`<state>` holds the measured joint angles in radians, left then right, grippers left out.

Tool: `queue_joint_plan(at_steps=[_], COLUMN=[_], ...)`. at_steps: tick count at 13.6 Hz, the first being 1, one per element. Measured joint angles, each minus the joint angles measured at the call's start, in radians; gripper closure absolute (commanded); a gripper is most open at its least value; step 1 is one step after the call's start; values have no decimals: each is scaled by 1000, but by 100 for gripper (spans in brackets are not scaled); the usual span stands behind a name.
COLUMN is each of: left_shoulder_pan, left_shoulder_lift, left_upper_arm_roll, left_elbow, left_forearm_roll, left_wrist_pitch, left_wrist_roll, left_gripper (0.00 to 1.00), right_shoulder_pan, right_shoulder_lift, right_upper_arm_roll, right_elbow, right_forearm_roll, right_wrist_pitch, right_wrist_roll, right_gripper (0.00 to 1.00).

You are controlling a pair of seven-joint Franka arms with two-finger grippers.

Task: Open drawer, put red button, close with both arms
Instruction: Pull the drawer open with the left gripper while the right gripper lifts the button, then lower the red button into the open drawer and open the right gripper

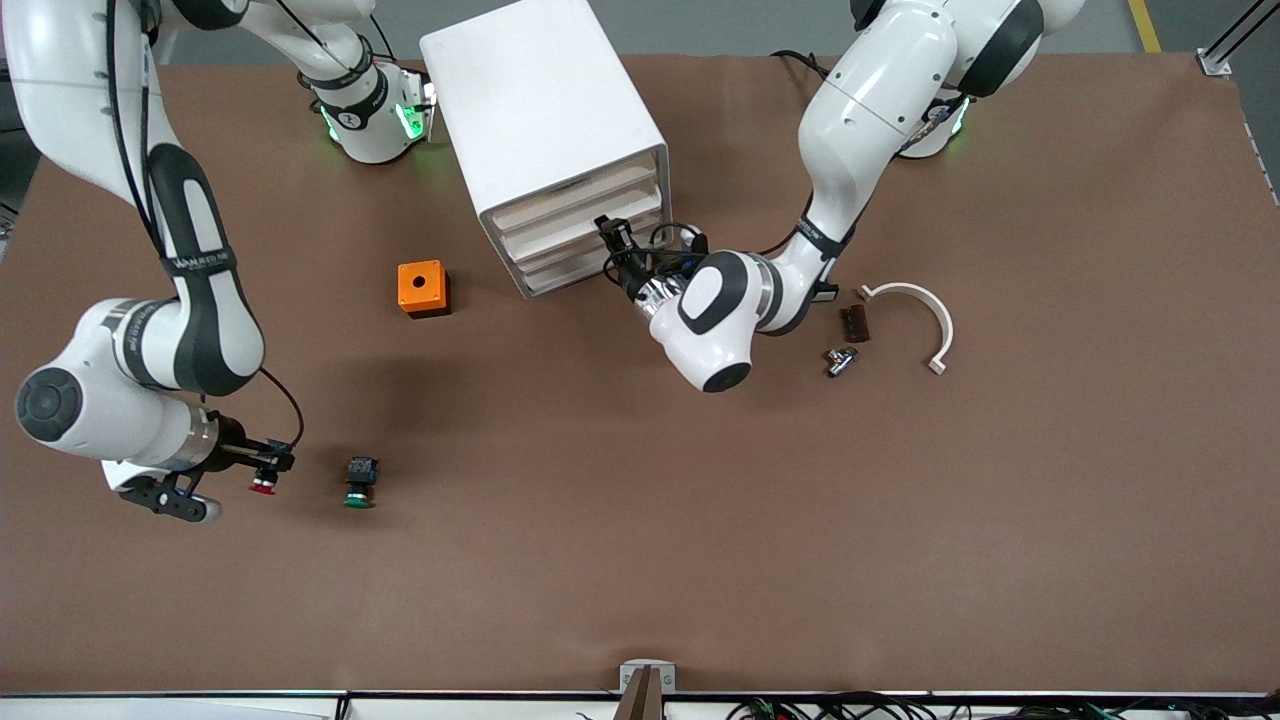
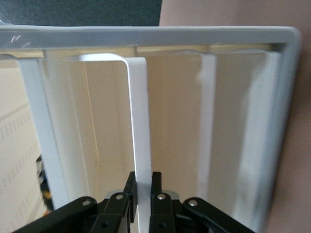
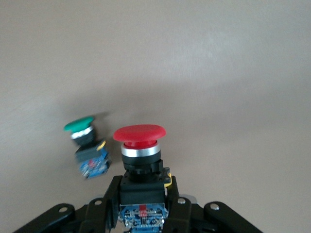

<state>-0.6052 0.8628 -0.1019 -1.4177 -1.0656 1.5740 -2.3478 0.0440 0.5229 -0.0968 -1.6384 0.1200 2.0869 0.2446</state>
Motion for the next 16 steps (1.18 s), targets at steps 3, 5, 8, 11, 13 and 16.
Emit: queue_joint_plan(at_steps=[3, 5, 8, 11, 13, 16], left_shoulder_pan=[64, 106, 114, 131, 157, 191], left_shoulder_lift=[0, 1, 3, 3, 2, -6], left_upper_arm_roll=[46, 53, 63, 74, 79, 118], left_elbow=[39, 55, 69, 90, 112, 138], left_forearm_roll=[1, 2, 2, 2, 2, 19], left_wrist_pitch=[-2, 2, 23, 33, 33, 33], left_wrist_roll=[65, 102, 174, 215, 231, 349], left_gripper=[94, 87, 1, 1, 1, 1], right_shoulder_pan=[63, 146, 338, 521, 600, 690], right_shoulder_lift=[-112, -183, -244, -254, -253, -252], right_upper_arm_roll=[3, 8, 13, 15, 14, 13], right_elbow=[0, -3, -21, -29, -37, -67], right_forearm_roll=[3, 8, 13, 13, 12, 13], right_wrist_pitch=[-144, -215, -234, -209, -178, -123], right_wrist_roll=[194, 387, 731, 1026, 1177, 1360], right_gripper=[100, 100, 100, 100, 100, 100])
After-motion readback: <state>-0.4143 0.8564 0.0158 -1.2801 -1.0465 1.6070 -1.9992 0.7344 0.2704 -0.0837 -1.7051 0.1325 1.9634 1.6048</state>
